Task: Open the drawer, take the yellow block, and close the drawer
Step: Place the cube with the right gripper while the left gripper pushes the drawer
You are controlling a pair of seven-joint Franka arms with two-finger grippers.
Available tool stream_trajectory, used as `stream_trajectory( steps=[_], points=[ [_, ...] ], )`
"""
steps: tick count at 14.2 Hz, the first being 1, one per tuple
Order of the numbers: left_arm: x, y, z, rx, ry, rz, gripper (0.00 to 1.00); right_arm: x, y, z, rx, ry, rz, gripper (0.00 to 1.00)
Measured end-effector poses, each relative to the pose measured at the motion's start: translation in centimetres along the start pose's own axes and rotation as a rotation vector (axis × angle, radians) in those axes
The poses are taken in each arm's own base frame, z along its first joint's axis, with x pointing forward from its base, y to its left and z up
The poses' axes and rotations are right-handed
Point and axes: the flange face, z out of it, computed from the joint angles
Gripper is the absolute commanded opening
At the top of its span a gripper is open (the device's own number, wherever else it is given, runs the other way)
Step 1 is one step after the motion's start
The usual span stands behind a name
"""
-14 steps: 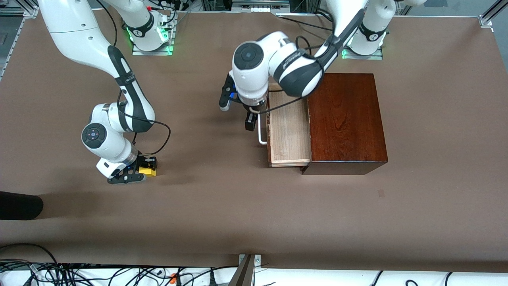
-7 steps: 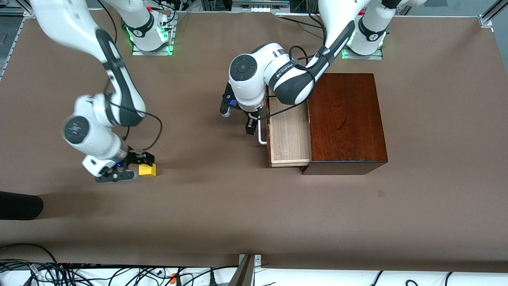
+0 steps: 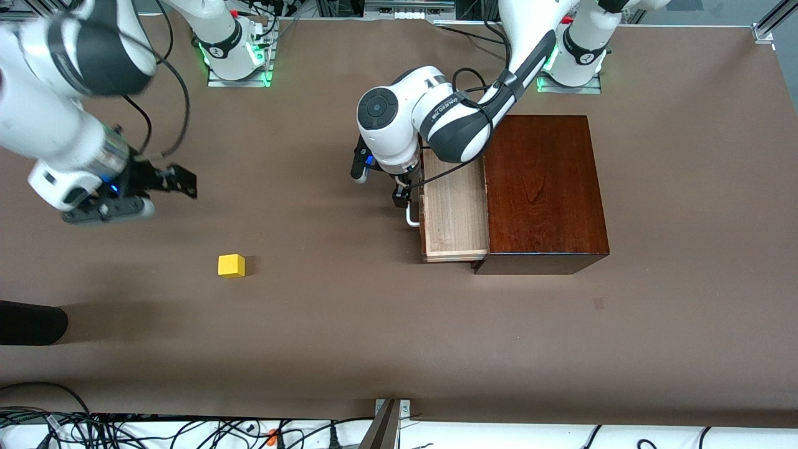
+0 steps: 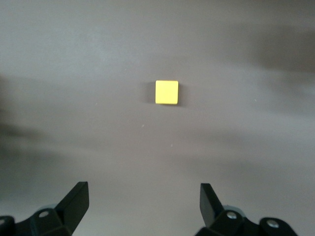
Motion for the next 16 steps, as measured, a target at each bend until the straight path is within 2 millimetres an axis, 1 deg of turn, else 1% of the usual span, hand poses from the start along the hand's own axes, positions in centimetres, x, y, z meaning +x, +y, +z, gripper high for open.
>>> stream_trajectory(
  steps=[1, 3, 5, 8, 10, 12, 16],
  points=[
    [-0.2, 0.1, -0.1, -0.006, -0.014, -0.003, 1.00, -0.7, -0.1, -1.3, 0.002, 0.007, -0.002, 1.00],
    [-1.1, -0.1, -0.3, -0.014, -0.037, -0.016, 1.00, -1.7, -0.2, -2.8, 0.004, 0.008, -0.007, 1.00],
    [-2.5, -0.7, -0.4, -0.025, -0.050, -0.041, 1.00, -1.8, -0.3, -3.3, 0.004, 0.015, -0.015, 1.00],
    [-5.2, -2.2, -0.3, -0.040, -0.054, -0.089, 1.00, -1.7, -0.2, -3.9, 0.003, 0.027, -0.015, 1.00],
    [-6.3, -2.8, -0.1, -0.051, -0.048, -0.106, 1.00, -1.7, 0.0, -4.5, 0.002, 0.034, -0.014, 1.00],
    [-6.5, -2.9, -0.1, -0.056, -0.038, -0.107, 1.00, -1.7, 0.1, -4.8, -0.006, 0.027, -0.016, 1.00],
    [-6.5, -2.9, -0.1, -0.056, -0.036, -0.108, 1.00, -1.4, -0.2, -3.9, -0.014, 0.005, -0.022, 1.00]
  ],
)
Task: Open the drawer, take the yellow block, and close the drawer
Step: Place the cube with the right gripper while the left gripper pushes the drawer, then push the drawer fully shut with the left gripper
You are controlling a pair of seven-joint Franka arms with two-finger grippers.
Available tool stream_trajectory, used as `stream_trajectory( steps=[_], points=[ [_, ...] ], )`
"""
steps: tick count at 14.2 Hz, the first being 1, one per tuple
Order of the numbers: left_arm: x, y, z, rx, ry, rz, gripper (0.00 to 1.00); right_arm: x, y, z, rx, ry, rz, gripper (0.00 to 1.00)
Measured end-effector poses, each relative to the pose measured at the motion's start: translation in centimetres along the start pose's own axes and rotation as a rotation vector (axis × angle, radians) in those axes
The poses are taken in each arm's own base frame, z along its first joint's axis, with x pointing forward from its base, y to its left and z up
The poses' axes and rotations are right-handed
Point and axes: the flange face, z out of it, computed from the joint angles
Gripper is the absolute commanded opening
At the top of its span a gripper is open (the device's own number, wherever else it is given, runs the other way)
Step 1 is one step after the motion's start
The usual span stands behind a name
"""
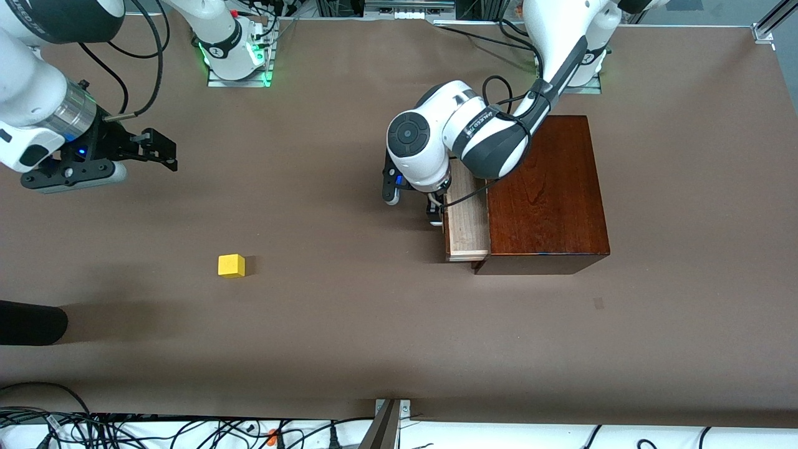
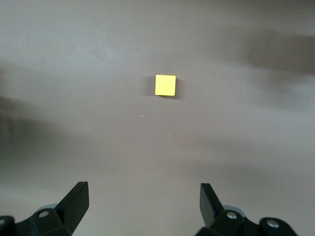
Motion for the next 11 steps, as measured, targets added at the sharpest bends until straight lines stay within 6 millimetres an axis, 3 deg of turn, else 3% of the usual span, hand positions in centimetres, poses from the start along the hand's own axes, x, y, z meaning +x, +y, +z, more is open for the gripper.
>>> stream_trajectory(
  steps=[9, 11],
  points=[
    [-0.1, 0.0, -0.1, -0.002, -0.003, -0.060, 1.00, 0.3, 0.2, 0.1, -0.001, 0.001, 0.004, 1.00],
    [-1.6, -0.4, 1.0, -0.025, -0.071, -0.129, 1.00, 0.4, 0.2, 0.3, -0.001, -0.002, 0.004, 1.00]
  ],
)
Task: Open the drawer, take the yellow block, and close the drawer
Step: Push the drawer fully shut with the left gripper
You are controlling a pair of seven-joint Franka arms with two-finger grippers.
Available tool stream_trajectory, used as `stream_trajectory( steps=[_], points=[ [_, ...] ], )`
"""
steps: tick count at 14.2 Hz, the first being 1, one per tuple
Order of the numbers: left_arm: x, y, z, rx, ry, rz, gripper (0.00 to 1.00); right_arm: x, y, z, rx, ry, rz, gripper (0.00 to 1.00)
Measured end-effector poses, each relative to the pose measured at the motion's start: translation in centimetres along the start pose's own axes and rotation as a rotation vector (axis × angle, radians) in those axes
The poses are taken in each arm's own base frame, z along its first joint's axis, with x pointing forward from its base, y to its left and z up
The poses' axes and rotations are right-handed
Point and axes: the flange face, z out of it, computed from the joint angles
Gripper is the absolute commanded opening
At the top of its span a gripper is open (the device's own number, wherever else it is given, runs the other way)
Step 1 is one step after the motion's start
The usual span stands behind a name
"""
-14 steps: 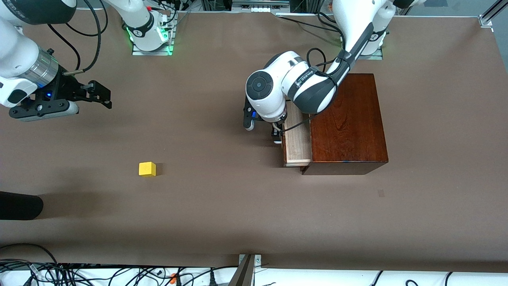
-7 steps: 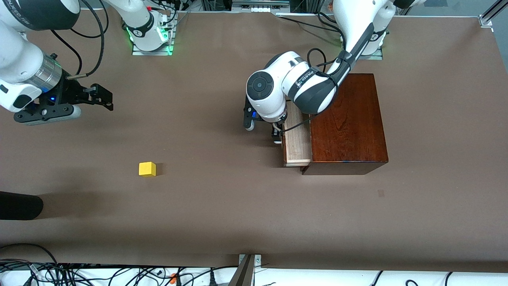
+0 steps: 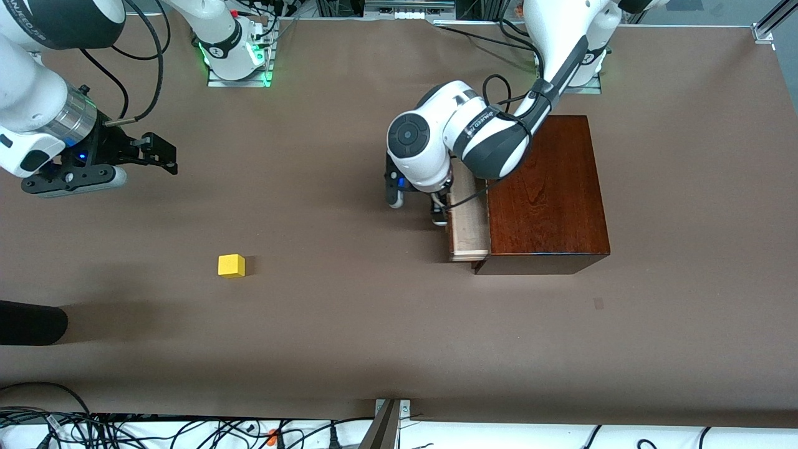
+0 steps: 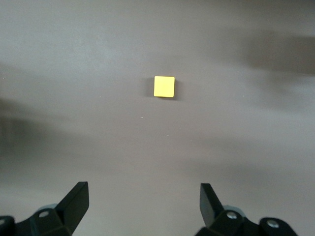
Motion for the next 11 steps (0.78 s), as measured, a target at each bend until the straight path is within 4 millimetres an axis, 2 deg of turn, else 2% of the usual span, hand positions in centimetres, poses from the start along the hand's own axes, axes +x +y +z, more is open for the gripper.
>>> stream_trajectory(
  steps=[2, 4, 11],
  points=[
    [-2.0, -1.1, 1.5, -0.035, -0.063, -0.061, 1.00, 0.1, 0.0, 0.1, 0.000, -0.002, 0.000, 1.00],
    [-3.2, -1.8, 2.4, -0.056, -0.085, -0.091, 1.00, 0.1, 0.0, 0.1, 0.000, -0.001, 0.000, 1.00],
    [-3.7, -2.0, 2.6, -0.062, -0.098, -0.120, 1.00, 0.1, -0.2, 0.0, 0.000, 0.000, -0.004, 1.00]
  ],
)
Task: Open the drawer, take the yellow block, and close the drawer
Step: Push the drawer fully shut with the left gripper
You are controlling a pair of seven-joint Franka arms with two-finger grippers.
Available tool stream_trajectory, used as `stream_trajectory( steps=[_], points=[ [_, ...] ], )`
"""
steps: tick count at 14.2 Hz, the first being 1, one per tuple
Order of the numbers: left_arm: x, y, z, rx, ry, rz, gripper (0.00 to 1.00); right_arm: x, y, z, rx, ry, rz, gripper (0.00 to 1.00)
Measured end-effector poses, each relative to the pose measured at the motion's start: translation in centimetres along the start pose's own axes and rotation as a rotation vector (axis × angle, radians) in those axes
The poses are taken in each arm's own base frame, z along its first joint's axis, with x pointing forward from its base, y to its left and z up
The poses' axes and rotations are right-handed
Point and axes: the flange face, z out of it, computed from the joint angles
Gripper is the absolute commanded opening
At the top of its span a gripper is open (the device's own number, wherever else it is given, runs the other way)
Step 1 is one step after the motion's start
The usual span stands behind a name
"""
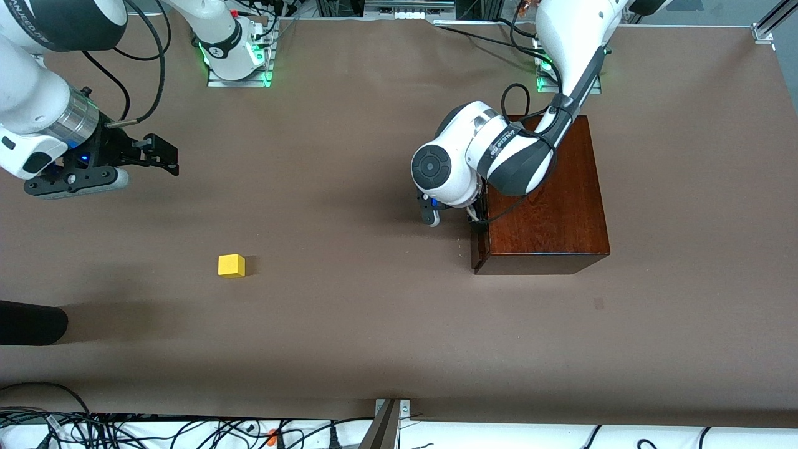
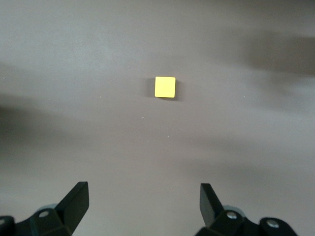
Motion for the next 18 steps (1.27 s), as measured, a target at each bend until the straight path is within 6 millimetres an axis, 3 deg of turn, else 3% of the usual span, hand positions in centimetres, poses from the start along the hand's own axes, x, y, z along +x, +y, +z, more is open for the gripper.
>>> stream_trajectory(
  steps=[4, 6, 8, 10, 14, 18],
  points=[
    [0.4, 0.7, -1.0, 0.017, 0.010, -0.076, 1.00, 0.0, 0.0, 0.0, 0.000, 0.000, 0.000, 1.00],
    [1.3, 2.3, -3.5, 0.049, 0.039, -0.167, 1.00, 0.0, 0.0, 0.0, 0.000, 0.000, 0.001, 1.00],
    [2.9, 5.4, -6.8, 0.072, 0.063, -0.288, 1.00, 0.0, 0.1, 0.0, 0.000, 0.000, 0.001, 1.00],
    [3.3, 7.9, -10.1, 0.068, 0.092, -0.411, 1.00, 0.0, 0.1, 0.0, 0.000, 0.000, 0.001, 1.00],
    [-0.9, 8.2, -16.9, 0.067, 0.166, -0.623, 1.00, 0.0, 0.1, 0.0, 0.000, 0.000, 0.002, 1.00],
    [-8.9, 7.7, -23.4, 0.092, 0.265, -0.793, 1.00, 0.0, 0.1, 0.0, 0.000, 0.001, 0.002, 1.00]
  ],
)
